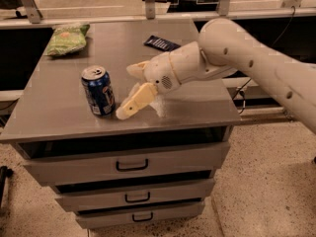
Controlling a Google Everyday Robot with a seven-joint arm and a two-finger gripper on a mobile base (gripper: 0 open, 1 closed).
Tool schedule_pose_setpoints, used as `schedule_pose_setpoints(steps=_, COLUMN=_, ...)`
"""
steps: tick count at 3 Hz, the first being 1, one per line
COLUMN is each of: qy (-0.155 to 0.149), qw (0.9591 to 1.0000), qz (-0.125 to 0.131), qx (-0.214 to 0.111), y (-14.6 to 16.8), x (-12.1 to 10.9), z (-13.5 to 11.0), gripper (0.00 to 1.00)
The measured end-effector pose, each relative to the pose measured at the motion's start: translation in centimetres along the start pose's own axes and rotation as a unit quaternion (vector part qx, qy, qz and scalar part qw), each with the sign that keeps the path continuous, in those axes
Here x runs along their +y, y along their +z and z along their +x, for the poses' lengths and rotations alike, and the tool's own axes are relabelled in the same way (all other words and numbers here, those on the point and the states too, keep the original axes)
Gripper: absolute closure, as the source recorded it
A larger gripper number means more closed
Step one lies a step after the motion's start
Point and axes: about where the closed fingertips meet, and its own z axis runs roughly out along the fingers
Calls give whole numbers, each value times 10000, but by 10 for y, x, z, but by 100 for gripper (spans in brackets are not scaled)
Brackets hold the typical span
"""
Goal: Pick pepsi can
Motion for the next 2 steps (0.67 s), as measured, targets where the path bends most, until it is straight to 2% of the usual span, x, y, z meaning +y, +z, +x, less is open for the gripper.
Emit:
schedule_pose_setpoints(steps=1, qy=86, qw=9992, qz=-303, qx=-242, y=40, x=-5, z=-6, gripper=0)
schedule_pose_setpoints(steps=2, qy=144, qw=9979, qz=-504, qx=-386, y=65, x=-4, z=-13, gripper=0)
